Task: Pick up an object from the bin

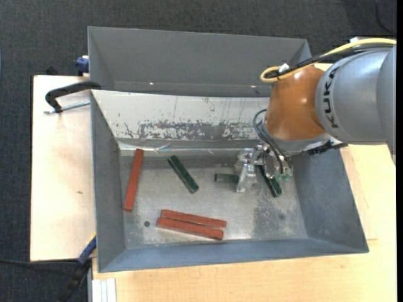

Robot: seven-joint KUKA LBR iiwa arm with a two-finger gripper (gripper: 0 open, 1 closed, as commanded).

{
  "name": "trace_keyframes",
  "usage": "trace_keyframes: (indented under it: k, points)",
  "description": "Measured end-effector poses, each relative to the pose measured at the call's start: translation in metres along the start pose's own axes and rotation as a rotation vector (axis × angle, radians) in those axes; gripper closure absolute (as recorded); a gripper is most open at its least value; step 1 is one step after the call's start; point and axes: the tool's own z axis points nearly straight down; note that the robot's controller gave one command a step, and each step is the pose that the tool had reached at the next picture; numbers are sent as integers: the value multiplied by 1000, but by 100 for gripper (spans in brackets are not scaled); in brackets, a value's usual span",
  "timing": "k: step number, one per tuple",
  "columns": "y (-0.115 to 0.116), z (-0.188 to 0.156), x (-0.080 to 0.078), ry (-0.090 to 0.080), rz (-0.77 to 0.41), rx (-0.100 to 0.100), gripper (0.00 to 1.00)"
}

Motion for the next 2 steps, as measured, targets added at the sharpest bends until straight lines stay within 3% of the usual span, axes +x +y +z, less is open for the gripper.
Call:
trace_keyframes:
  k: [1,2]
  points:
    - [0,0,0,0,0,0,100]
    - [8,-147,9,-2,35,0,100]
